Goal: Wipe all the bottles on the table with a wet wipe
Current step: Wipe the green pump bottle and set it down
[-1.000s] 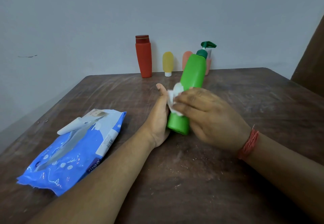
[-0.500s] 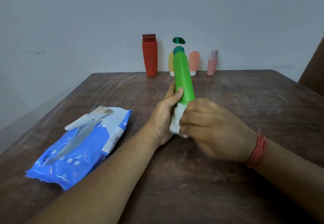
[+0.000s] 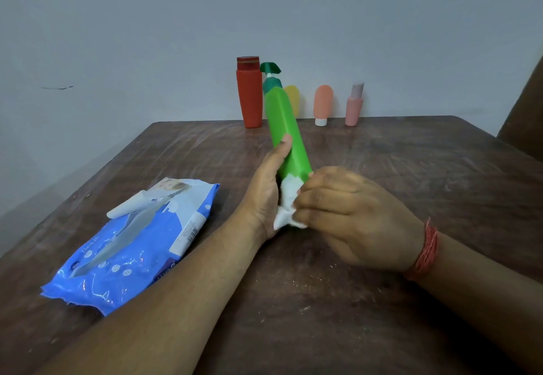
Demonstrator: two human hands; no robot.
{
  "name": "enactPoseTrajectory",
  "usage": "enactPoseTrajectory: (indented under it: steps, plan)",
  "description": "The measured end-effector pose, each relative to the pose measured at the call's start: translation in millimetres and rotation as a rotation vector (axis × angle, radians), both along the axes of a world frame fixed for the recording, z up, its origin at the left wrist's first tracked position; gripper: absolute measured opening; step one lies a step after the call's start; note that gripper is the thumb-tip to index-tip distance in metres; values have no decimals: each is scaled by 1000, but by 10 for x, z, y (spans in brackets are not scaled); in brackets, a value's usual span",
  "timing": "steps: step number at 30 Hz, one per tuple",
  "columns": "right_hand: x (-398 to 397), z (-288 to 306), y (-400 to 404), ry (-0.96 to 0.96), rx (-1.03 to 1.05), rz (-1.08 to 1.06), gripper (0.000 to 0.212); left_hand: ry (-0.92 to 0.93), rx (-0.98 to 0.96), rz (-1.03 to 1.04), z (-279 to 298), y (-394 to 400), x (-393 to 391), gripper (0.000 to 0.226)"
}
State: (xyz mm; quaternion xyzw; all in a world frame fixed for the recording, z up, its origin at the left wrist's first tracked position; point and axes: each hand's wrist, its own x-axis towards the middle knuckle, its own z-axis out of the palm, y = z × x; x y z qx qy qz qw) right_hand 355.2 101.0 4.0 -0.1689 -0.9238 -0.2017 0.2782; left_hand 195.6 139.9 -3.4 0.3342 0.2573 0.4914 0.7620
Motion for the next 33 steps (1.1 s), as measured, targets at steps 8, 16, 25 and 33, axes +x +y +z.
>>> enactPoseTrajectory:
  steps: [8,16,25,33]
  plan:
    - [-9,0,-59,-7,-72,3,28,-59,-56,35,-29,43,-31,63]
    - [52,31,-37,21,-154,-71,34,-42,-14,-5,-8,3,-9,58]
    - [81,12,-13,-30,-175,-87,30,-77,27,60,-39,80,-38,75]
    - [113,27,5,32,-202,-111,38,-91,21,85,-61,102,-46,89]
